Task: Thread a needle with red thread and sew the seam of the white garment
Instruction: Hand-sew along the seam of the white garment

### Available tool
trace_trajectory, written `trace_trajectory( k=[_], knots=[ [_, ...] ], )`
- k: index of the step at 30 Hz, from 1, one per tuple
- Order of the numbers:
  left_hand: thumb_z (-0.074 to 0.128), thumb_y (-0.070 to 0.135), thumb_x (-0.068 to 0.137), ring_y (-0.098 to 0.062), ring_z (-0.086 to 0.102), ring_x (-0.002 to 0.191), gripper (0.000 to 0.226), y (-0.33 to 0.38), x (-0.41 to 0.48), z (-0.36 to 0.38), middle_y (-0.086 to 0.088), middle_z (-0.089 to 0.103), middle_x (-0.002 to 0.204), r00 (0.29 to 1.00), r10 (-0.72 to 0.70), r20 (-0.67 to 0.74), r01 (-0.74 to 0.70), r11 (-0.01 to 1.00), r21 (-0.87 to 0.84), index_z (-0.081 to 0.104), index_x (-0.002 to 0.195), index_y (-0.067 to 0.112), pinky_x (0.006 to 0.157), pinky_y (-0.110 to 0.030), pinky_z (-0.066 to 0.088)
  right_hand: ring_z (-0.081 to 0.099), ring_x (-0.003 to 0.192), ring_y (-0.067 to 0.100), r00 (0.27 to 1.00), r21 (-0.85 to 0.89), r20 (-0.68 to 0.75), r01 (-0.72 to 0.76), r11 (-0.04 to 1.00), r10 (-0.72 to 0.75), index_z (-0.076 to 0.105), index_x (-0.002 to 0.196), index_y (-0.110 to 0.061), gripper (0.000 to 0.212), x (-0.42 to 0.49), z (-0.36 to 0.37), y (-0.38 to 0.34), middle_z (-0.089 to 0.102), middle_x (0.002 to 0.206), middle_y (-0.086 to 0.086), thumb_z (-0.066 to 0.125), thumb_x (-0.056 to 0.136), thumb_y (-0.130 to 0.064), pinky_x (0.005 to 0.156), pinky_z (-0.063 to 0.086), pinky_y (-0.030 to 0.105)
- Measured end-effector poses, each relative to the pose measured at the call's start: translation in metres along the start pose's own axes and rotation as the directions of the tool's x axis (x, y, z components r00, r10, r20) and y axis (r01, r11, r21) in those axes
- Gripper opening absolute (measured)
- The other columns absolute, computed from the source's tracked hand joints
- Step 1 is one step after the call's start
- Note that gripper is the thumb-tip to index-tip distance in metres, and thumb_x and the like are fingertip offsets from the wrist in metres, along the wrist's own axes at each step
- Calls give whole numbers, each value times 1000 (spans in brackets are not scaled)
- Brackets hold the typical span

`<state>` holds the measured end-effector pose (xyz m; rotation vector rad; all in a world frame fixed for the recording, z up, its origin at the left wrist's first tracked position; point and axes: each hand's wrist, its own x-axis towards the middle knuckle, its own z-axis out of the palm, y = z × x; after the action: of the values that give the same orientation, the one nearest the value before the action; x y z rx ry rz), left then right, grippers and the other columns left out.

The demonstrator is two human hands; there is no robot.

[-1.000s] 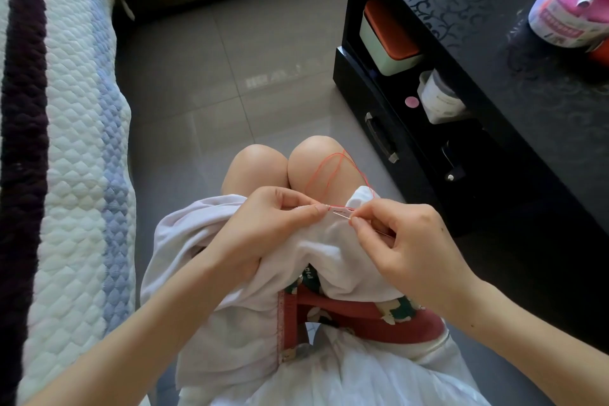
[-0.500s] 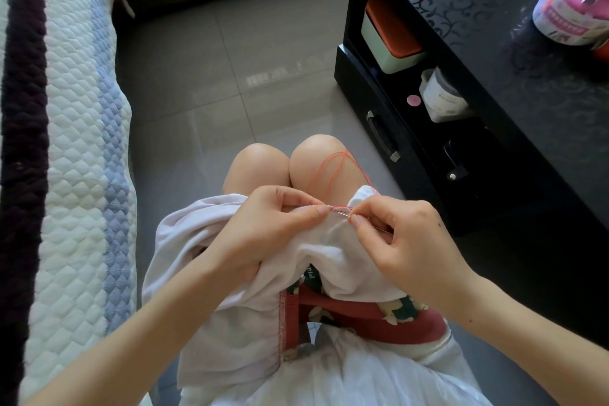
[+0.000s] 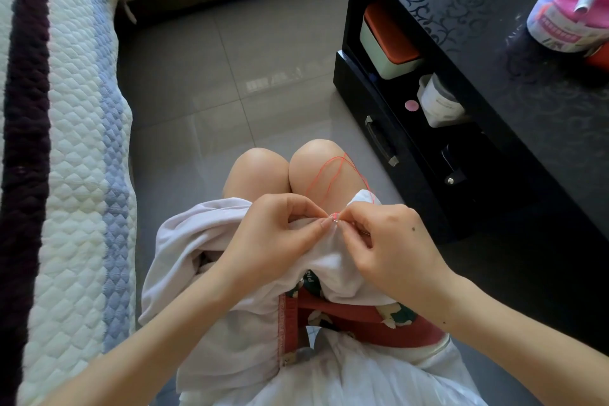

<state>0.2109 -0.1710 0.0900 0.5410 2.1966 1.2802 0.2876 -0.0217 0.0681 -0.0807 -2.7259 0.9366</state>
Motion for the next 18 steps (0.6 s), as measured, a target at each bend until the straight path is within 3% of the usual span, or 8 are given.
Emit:
trace_trajectory(
  k=[4,7,11,18],
  knots=[
    [70,25,86,-3,69,80,12,2,-2,-2,9,75,77,998,-65,26,66,997,-30,76,81,17,74,-22,54,51,45,17,1000,45,-15,-8,999,9,65,72,-11,21,-2,-1,0,55,54,-6,53,86,-21,43,46,33],
    [69,26,86,-4,68,74,14,4,-5,-6,4,74,74,996,-87,17,87,996,-26,75,78,16,68,-23,51,48,46,13,998,91,-52,-33,995,38,66,74,-13,15,-4,-4,2,47,56,-13,56,84,-19,46,45,31],
    [68,26,88,-5,65,69,19,8,-9,-13,-2,74,72,995,-89,42,91,994,-54,75,76,13,63,-26,51,59,53,18,997,133,-74,-22,991,32,68,78,-13,26,-8,-9,4,63,63,-4,49,87,-28,50,50,36],
    [76,20,79,4,63,62,9,10,-14,-14,13,71,65,994,69,-88,-59,992,114,76,71,17,58,-11,45,58,51,18,994,112,-109,39,993,-27,68,79,-11,24,-11,-10,2,62,63,-2,50,88,-24,47,48,36]
  ],
)
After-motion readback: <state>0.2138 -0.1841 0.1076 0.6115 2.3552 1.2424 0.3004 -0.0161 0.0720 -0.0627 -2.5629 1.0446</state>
